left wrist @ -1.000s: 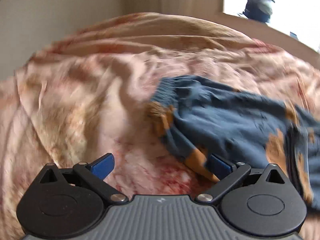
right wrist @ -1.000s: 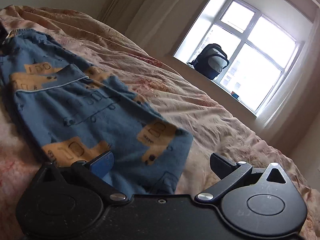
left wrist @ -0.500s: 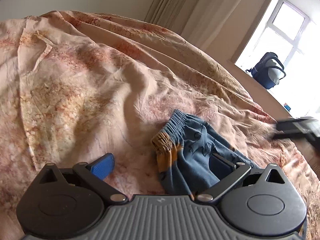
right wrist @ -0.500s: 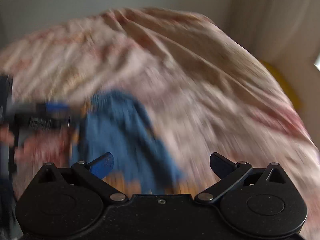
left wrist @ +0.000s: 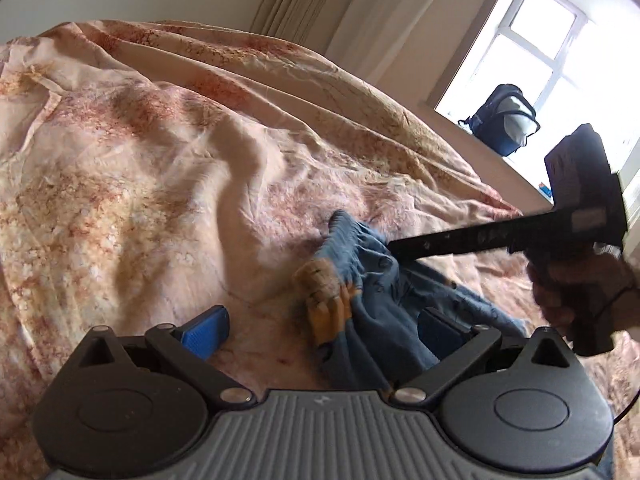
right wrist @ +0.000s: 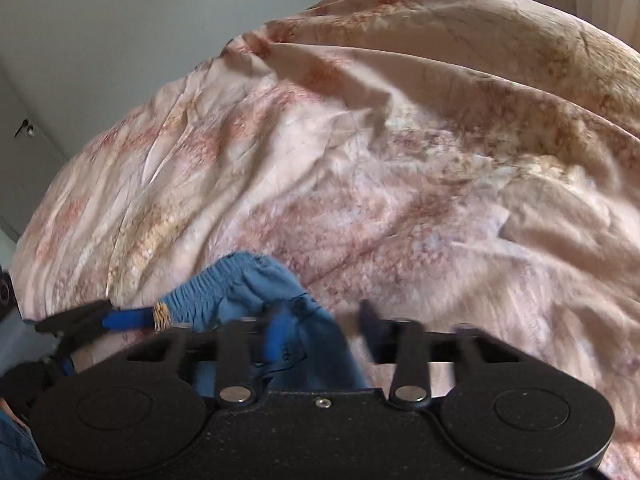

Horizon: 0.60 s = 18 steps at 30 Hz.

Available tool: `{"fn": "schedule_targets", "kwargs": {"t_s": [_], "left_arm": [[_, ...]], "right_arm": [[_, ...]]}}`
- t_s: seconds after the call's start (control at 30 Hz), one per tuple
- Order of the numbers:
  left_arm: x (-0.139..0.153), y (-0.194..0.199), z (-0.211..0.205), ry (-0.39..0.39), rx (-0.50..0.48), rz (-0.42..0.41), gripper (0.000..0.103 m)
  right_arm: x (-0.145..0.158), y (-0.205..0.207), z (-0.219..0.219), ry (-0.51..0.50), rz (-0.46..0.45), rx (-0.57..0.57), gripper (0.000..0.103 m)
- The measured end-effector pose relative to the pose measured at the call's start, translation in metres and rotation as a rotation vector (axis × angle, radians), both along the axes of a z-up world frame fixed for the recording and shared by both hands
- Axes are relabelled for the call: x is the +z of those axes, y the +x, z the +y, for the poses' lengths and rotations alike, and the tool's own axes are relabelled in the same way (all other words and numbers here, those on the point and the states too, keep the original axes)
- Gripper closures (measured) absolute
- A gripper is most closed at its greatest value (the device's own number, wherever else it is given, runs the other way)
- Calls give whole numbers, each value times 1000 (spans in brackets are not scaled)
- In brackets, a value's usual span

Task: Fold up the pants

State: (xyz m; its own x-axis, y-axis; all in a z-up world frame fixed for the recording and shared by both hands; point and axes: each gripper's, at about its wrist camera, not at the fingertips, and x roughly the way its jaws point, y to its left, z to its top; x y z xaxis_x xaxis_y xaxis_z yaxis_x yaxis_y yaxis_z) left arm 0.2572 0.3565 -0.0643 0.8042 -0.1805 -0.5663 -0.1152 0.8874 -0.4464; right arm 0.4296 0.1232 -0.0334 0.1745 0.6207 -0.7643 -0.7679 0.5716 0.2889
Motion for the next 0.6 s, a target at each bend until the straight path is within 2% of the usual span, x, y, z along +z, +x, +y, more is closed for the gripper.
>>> {"fn": "schedule_targets", "kwargs": {"t_s": [0.07,0.2,0.23,0.27,0.3,0.33,0.37,0.53,0.6], "left_arm": [[-1,2,5,-28,-1,0,0],[-2,3,15,-94,5,-1,1],[-2,3,16,-106,9,-3,1],[-2,3,17,-112,13,-1,1],[-3,3,17,-111,12,1,1],[-2,3,16,-104,10,2,1],[-2,3,14,-92,8,4,1],[-1,2,4,-21,-20,9,1],[-1,2,2,-5,-28,11,1]], "right_arm": [[-4,2,-8,-16,-45,-54,103],[-7,9,-33,38,-21,-164,102],[-4,9,-36,67,-9,-162,97],[0,10,-38,103,14,-145,78],[3,11,-39,142,45,-118,48],[6,12,-39,178,59,-91,38],[10,12,-38,200,56,-69,35],[7,14,-12,163,95,20,41],[2,12,1,114,118,73,48]]}}
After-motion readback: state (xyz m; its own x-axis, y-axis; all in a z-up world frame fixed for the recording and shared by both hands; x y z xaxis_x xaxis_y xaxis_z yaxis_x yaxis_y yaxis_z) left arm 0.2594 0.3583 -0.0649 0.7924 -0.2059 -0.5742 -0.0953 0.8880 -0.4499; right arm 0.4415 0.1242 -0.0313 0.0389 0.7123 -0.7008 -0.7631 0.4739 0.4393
